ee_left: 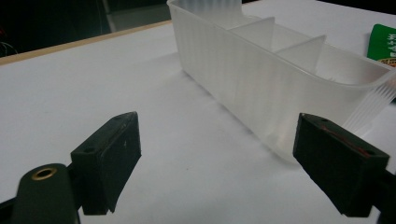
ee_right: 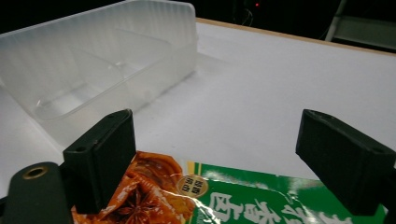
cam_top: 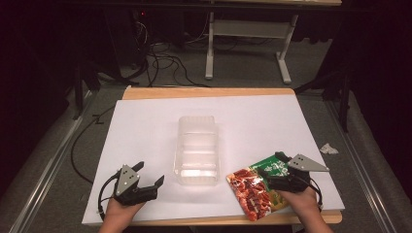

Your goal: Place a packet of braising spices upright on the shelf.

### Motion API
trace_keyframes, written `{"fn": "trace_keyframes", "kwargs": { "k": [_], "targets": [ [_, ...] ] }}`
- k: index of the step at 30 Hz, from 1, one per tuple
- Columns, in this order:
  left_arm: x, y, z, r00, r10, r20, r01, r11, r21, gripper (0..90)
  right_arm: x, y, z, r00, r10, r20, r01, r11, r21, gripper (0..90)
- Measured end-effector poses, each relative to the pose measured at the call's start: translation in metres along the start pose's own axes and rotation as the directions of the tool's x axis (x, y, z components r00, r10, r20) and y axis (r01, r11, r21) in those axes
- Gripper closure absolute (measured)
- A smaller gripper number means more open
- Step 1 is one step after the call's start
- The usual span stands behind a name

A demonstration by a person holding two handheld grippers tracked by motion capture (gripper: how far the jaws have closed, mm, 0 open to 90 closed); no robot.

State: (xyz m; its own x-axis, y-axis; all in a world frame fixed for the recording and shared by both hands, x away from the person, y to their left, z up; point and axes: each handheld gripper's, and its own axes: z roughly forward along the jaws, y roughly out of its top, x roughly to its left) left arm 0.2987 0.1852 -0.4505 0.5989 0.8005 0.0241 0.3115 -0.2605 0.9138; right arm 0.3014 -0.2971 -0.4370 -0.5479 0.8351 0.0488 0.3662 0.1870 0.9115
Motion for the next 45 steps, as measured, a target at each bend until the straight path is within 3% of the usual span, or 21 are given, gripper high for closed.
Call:
{"fn": "trace_keyframes", "kwargs": {
  "k": [6,15,27,40,45],
  "targets": [
    [-0.001,0.0,0.002,1.0,0.003,-0.005,-0.003,0.9999,0.01,15.6,-0.011,-0.004,-0.005,0.9999,0.011,0.004,-0.011,1.0,-0.003,11.6],
    [-0.002,-0.001,0.002,0.9999,0.016,0.0,-0.016,0.9996,0.024,15.5,-0.015,-0.006,-0.007,0.9996,0.026,0.005,-0.026,1.0,-0.01,11.9],
    [0.0,-0.001,0.003,0.9999,0.002,-0.012,-0.002,0.9995,0.031,15.4,-0.024,-0.01,-0.014,0.9973,0.072,0.015,-0.072,0.997,-0.02,14.4],
    [0.006,0.0,0.006,0.9989,-0.025,-0.039,0.026,0.9991,0.033,15.5,-0.042,-0.018,-0.036,0.9892,0.109,0.098,-0.111,0.994,0.012,15.8],
    [0.011,0.002,0.01,0.9982,-0.028,-0.054,0.03,0.9988,0.038,17.3,-0.053,-0.026,-0.048,0.978,0.159,0.135,-0.163,0.986,0.023,15.8]
  ]
}}
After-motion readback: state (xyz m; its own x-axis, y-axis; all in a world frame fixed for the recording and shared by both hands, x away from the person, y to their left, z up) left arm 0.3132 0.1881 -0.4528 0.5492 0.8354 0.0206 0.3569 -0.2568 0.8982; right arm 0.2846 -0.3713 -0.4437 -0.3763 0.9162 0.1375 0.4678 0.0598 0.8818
